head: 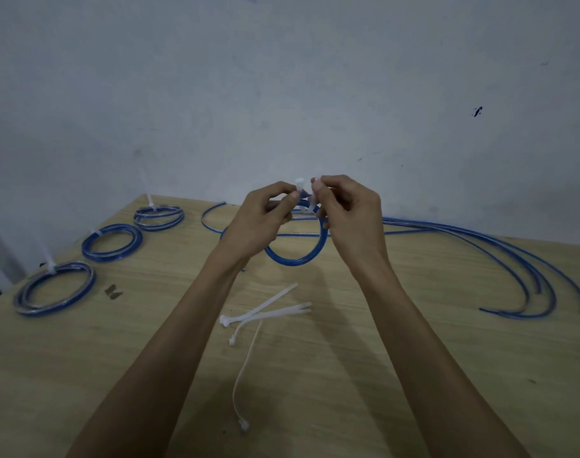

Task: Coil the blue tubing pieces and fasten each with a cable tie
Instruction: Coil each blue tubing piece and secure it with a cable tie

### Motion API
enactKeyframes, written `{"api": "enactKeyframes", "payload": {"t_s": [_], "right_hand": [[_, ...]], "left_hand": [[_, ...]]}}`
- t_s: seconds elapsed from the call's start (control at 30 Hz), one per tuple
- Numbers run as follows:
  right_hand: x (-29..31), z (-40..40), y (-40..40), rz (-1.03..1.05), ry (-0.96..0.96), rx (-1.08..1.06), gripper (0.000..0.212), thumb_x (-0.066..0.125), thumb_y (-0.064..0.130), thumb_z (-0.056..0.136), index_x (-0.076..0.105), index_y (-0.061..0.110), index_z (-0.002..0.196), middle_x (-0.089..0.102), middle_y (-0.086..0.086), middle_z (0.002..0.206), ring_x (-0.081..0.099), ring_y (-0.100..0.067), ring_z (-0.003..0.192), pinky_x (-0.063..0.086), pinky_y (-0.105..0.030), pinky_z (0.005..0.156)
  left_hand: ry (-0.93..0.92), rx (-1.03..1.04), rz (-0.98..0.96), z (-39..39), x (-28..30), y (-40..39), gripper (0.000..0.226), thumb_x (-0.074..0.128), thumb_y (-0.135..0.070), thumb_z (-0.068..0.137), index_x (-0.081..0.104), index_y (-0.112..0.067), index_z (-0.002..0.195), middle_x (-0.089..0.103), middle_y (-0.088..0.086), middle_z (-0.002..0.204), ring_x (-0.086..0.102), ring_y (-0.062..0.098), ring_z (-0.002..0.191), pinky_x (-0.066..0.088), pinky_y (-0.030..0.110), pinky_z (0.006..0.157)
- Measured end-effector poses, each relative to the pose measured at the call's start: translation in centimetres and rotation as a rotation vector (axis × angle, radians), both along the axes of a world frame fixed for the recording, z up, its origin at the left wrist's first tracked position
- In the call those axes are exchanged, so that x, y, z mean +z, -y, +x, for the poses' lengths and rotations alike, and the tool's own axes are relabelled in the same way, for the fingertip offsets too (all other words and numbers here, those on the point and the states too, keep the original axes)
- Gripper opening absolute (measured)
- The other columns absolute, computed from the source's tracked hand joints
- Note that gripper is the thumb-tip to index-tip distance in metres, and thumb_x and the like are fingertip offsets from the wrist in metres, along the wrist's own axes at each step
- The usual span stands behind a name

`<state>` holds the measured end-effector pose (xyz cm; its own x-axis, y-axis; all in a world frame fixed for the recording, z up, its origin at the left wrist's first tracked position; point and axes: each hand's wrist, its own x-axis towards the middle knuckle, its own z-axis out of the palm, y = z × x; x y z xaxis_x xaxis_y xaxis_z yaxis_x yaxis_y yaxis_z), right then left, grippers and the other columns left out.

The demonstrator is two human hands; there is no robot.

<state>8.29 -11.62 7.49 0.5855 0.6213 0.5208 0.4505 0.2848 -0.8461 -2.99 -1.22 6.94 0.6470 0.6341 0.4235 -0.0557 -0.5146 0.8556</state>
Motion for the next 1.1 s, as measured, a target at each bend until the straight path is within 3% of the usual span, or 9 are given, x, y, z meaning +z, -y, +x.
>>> {"api": "enactKeyframes", "payload": {"t_s": [0.13,0.33,0.43,0.53,0.6,0.7,0.83,1.1], "right_hand": [[-0.2,0.5,0.2,-0.030,-0.095,0.034,0.012,0.067,0.018,0.096,0.068,0.006,0.099,0.071,-0.006,0.077,0.066,-0.009,0.069,0.053,-0.023,0.061],[-0.4,0.3,0.1,-0.126,-0.089,0.114,0.009,0.070,0.015,0.094,0.078,0.009,0.094,0.070,0.002,0.074,0.065,-0.006,0.070,0.056,-0.020,0.064],[-0.6,0.1,0.1,-0.188,-0.092,0.145,0.010,0.070,0.016,0.094,0.078,0.010,0.094,0.070,0.003,0.077,0.065,-0.004,0.068,0.056,-0.021,0.064],[-0.5,0.1,0.1,-0.175,-0.127,0.139,0.012,0.070,0.019,0.094,0.076,0.008,0.093,0.068,0.001,0.078,0.063,-0.006,0.065,0.057,-0.023,0.064],[-0.3,0.3,0.2,-0.180,-0.115,0.121,0.014,0.069,0.021,0.095,0.075,0.009,0.093,0.066,0.001,0.078,0.061,-0.006,0.062,0.058,-0.024,0.064],[-0.3,0.6,0.3,-0.196,-0.114,0.118,0.015,0.069,0.024,0.094,0.075,0.011,0.091,0.064,0.007,0.070,0.059,-0.005,0.062,0.056,-0.022,0.063],[-0.2,0.7,0.4,-0.194,-0.116,0.132,0.013,0.069,0.023,0.095,0.076,0.013,0.092,0.064,0.017,0.067,0.058,-0.006,0.066,0.057,-0.022,0.065],[-0.1,0.9,0.4,-0.151,-0.149,0.124,0.013,0.068,0.020,0.096,0.075,0.010,0.095,0.064,0.012,0.064,0.060,-0.003,0.064,0.055,-0.022,0.065]], "left_hand": [[0.028,0.024,0.031,0.3,-0.2,0.4,0.021,0.052,-0.026,0.105,0.067,-0.012,0.102,0.047,-0.014,0.052,0.035,0.005,0.049,0.030,0.010,0.047],[0.049,0.074,0.027,0.6,-0.6,0.5,0.023,0.050,-0.022,0.106,0.067,-0.008,0.106,0.053,-0.021,0.052,0.041,0.003,0.050,0.036,0.005,0.049],[0.057,0.095,0.051,0.6,-0.6,0.3,0.023,0.050,-0.022,0.106,0.069,-0.009,0.108,0.059,-0.023,0.063,0.048,0.002,0.057,0.038,0.007,0.051],[0.052,0.082,0.107,0.8,-0.8,0.1,0.023,0.051,-0.028,0.105,0.070,-0.016,0.106,0.065,-0.006,0.075,0.049,0.018,0.061,0.041,0.018,0.056],[0.033,0.079,0.145,0.9,-1.0,0.0,0.023,0.051,-0.033,0.105,0.070,-0.019,0.104,0.059,0.007,0.069,0.045,0.019,0.057,0.038,0.020,0.055],[0.017,0.079,0.153,1.0,-1.1,0.1,0.025,0.051,-0.038,0.104,0.070,-0.022,0.104,0.049,0.002,0.060,0.040,0.014,0.055,0.032,0.021,0.052],[-0.001,0.101,0.156,1.0,-1.1,-0.1,0.025,0.049,-0.036,0.105,0.070,-0.021,0.106,0.051,-0.001,0.060,0.041,0.013,0.055,0.032,0.021,0.052],[-0.069,0.122,0.303,1.1,-1.5,0.1,0.019,0.051,-0.030,0.104,0.069,-0.023,0.105,0.054,-0.014,0.060,0.046,0.008,0.053,0.036,0.022,0.055]]}}
